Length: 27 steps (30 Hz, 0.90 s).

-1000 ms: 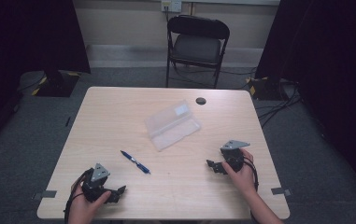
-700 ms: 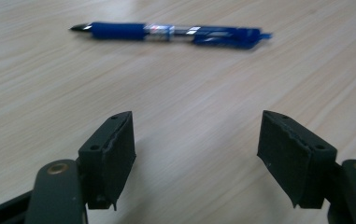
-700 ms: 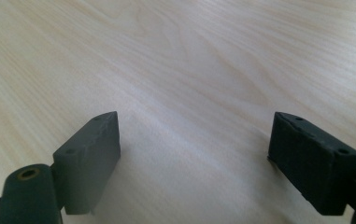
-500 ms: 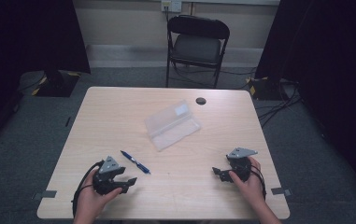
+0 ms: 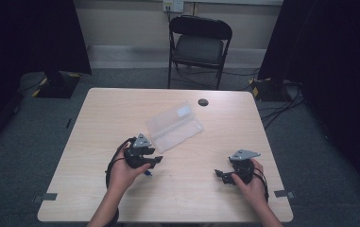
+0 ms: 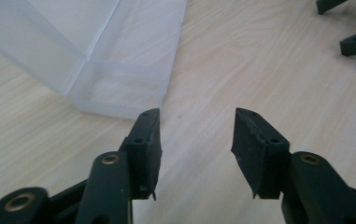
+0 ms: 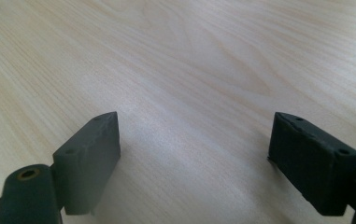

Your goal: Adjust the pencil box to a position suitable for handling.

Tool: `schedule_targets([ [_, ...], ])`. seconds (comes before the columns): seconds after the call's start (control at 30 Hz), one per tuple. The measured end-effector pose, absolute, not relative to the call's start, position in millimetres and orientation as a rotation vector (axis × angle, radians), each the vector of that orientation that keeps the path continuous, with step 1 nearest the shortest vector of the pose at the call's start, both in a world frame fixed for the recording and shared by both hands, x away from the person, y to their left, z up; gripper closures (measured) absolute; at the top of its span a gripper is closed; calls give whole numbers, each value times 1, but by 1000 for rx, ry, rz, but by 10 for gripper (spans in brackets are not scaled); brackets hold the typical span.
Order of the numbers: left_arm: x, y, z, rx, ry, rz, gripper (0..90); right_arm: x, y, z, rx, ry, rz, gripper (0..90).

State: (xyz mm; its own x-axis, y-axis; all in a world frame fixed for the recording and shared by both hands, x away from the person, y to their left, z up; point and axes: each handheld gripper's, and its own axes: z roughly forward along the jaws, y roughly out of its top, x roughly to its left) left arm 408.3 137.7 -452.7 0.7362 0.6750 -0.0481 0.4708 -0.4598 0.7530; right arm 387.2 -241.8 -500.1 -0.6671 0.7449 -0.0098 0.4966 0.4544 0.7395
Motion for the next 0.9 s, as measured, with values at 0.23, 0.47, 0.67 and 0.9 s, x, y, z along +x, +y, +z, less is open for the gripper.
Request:
schedule_targets([
  [0.23,431,122,-466,2184,865,348,571,387,-242,-500,1056,2379,1044,159],
  [0.47,448,108,-466,2218,842,366,615,387,-242,-500,1055,2381,1045,158],
  [0.67,460,106,-474,2247,883,364,670,387,-242,-500,1053,2382,1046,157],
  [0.9,461,103,-482,2266,915,322,824,387,-242,-500,1047,2386,1049,157],
])
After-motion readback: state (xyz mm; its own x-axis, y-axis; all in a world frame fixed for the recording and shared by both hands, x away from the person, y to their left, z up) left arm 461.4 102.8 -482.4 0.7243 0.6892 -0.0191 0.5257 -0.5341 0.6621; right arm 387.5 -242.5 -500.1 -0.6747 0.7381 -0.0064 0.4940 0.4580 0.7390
